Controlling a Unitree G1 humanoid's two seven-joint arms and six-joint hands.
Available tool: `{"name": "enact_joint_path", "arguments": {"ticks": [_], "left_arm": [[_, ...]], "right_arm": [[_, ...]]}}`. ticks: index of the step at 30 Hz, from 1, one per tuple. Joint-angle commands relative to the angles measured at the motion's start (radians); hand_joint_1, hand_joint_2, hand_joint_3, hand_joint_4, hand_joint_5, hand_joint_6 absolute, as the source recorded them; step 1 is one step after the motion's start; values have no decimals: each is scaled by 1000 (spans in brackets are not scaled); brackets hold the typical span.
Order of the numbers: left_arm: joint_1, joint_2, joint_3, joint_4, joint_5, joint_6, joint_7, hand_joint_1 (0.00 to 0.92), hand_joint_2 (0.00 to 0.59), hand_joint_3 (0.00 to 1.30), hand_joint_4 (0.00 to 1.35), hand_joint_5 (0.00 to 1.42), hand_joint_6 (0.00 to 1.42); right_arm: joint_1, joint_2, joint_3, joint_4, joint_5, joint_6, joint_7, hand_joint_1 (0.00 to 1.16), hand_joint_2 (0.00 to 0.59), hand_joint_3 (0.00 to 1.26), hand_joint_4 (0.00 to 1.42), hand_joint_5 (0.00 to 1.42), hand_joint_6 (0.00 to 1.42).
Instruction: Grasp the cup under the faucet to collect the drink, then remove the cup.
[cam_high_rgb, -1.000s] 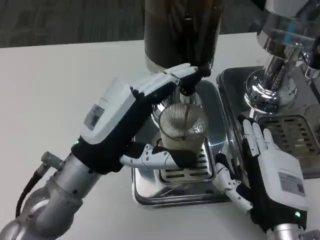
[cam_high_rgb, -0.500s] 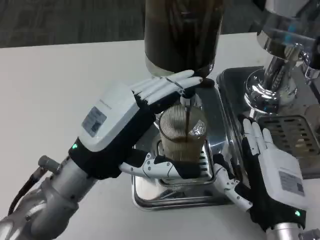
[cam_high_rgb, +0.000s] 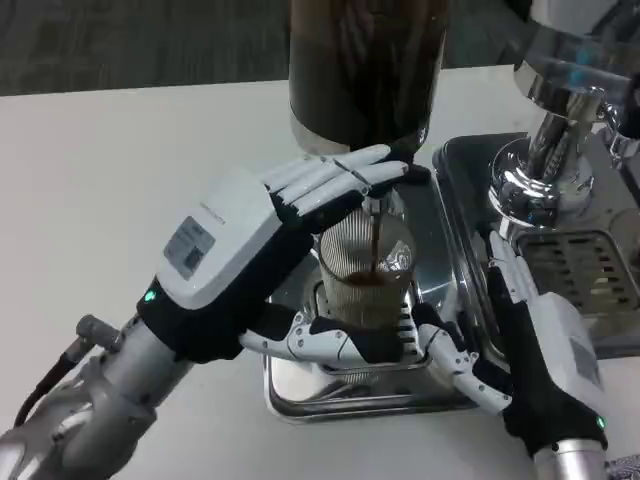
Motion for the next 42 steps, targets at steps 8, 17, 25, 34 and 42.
{"name": "enact_joint_path", "arguments": {"ticks": [8, 17, 25, 34, 42], "left_arm": [[30, 39, -71, -14, 107, 31, 4, 0, 104, 286, 204, 365, 365], [25, 53, -83, -6, 95, 44, 19, 0, 109, 282, 204, 362, 365], [24, 56, -85, -8, 90, 47, 22, 0, 111, 284, 204, 361, 365], [23, 66, -78, -10, 79, 45, 22, 0, 133, 290, 204, 361, 365], [23, 75, -70, -3, 48, 40, 18, 0, 154, 293, 213, 370, 365]], "right_arm": [[-10, -6, -23, 41, 45, -97, 27, 389, 259, 0, 0, 0, 199], [-59, -2, -34, 127, 157, -200, 133, 586, 218, 0, 0, 0, 181], [-127, 17, -46, 212, 239, -241, 224, 633, 196, 0, 0, 0, 163], [-182, 41, -64, 286, 268, -268, 257, 618, 187, 0, 0, 0, 138], [-220, 54, -68, 341, 270, -291, 264, 596, 201, 0, 0, 0, 132]]}}
